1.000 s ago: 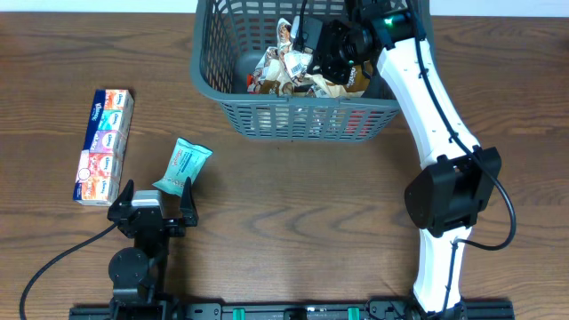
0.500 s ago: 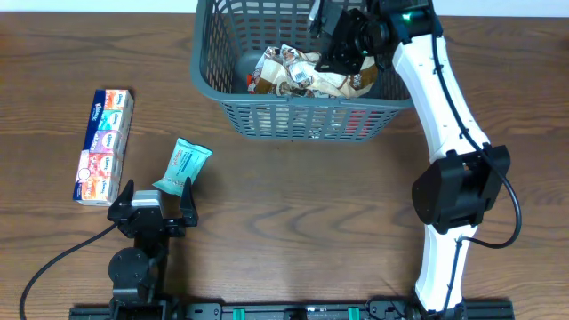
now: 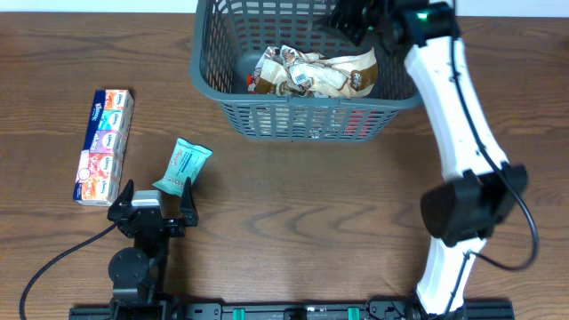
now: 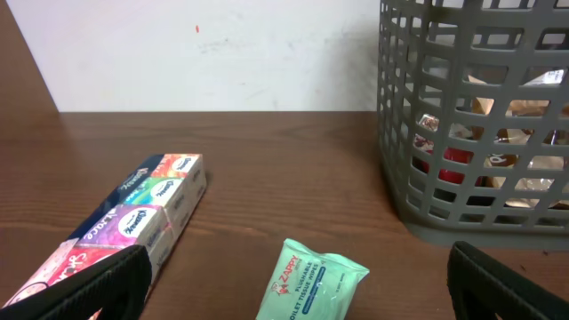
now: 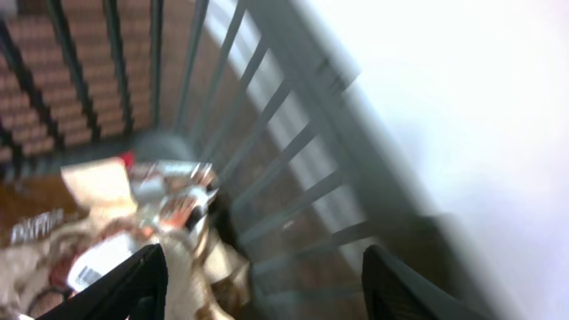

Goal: Pack container
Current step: 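Raise the right gripper away and move the left gripper to the wipes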

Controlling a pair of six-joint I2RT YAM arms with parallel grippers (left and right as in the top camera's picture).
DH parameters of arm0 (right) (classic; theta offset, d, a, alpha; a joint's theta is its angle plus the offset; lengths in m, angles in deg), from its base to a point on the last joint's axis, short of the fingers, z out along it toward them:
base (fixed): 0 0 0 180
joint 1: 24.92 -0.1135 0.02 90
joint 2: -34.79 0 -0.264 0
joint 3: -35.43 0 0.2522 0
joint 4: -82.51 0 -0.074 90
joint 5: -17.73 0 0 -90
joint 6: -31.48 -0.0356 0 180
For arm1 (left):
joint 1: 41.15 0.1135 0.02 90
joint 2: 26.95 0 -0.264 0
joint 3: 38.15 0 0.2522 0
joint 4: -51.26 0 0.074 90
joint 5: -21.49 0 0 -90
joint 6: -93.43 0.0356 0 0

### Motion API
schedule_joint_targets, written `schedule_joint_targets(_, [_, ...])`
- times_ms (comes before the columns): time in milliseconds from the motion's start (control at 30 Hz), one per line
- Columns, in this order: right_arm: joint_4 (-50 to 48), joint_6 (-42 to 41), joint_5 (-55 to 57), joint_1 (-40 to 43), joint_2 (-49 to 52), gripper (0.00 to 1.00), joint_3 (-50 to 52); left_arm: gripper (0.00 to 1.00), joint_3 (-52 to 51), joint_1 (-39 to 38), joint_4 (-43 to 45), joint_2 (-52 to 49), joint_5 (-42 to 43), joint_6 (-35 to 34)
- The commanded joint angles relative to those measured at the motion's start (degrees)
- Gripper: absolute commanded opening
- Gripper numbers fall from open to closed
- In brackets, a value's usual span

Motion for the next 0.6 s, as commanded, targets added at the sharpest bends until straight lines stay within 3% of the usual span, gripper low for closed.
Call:
schedule_joint_targets(0, [-2.54, -5.86, 2.43, 1.53, -8.07, 0.62, -2.38, 0.99, -1.79, 0.09, -0.79, 0.39, 0.98, -0.31])
schedule_joint_targets(133, [-6.32, -16.9, 6.21, 5.92, -13.05, 0.68, -2.38, 0.99, -1.79, 0.09, -0.79, 0.39, 0.98, -0.31])
schedule_joint_targets(333, [-7.26, -34.12, 6.16, 19.47, -18.29, 0.84, -2.38, 0.99, -1.77, 0.09, 1.27, 0.39, -0.04, 0.7])
schedule_joint_targets(467, [-3.41, -40.79, 6.16, 28.63, -19.12, 0.98, -2.38, 0.99, -1.11, 0.09, 3.48, 0.39, -0.11, -3.26])
schedule_joint_targets(567, [1.53, -41.66, 6.19, 34.07, -18.67, 0.99, -2.38, 0.99, 2.21, 0.09, 2.4, -0.39, -0.09, -7.5])
